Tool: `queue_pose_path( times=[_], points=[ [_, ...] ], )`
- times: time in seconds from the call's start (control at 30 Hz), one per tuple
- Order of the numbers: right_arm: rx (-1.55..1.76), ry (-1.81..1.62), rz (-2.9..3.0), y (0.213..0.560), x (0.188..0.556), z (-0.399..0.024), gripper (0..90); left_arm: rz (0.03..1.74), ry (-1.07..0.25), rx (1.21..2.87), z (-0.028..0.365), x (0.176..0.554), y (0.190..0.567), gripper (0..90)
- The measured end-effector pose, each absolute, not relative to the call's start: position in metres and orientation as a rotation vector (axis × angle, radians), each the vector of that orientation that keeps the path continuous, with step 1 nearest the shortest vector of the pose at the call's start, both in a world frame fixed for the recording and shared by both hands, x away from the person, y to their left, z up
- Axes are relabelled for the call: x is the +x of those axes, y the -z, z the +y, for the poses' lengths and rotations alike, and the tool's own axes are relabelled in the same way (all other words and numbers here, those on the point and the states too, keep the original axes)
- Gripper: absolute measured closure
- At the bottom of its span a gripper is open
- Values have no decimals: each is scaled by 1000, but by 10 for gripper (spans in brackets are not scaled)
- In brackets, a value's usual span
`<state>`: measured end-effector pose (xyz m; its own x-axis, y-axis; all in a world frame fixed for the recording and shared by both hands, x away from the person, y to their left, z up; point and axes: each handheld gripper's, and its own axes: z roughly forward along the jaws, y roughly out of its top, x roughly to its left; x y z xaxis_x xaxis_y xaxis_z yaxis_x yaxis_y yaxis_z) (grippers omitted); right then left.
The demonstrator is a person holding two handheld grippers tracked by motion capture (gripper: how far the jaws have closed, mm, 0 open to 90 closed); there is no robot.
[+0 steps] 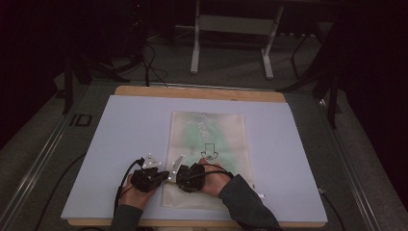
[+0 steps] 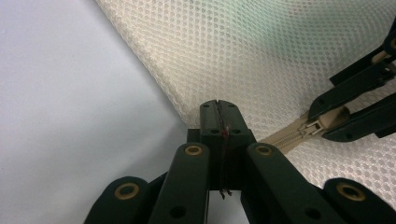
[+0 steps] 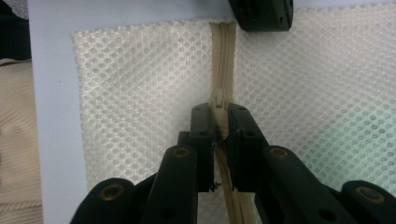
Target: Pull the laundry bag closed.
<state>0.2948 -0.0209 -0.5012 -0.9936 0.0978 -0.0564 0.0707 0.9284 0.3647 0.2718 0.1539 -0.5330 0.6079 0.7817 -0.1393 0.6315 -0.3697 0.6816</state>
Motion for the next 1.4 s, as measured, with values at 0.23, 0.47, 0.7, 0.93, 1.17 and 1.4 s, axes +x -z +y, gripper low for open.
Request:
queue_pose_path(
  times=[0.23, 0.47, 0.7, 0.93, 1.17, 1.4],
  points=[
    [131, -556, 3007, 501, 293, -25, 822, 1106, -272, 2118, 154, 272, 533, 894],
    [138, -551, 3010, 500, 293, -29, 822, 1106, -274, 2118, 154, 271, 533, 894],
    [116, -522, 3017, 500, 292, -32, 822, 1107, -272, 2118, 154, 272, 533, 894],
    [118, -509, 3020, 498, 292, -37, 823, 1109, -275, 2118, 153, 271, 533, 894],
    [137, -527, 3022, 499, 293, -41, 822, 1114, -271, 2117, 153, 272, 533, 894],
    [124, -528, 3014, 497, 292, -44, 822, 1117, -270, 2115, 153, 272, 533, 894]
  ],
)
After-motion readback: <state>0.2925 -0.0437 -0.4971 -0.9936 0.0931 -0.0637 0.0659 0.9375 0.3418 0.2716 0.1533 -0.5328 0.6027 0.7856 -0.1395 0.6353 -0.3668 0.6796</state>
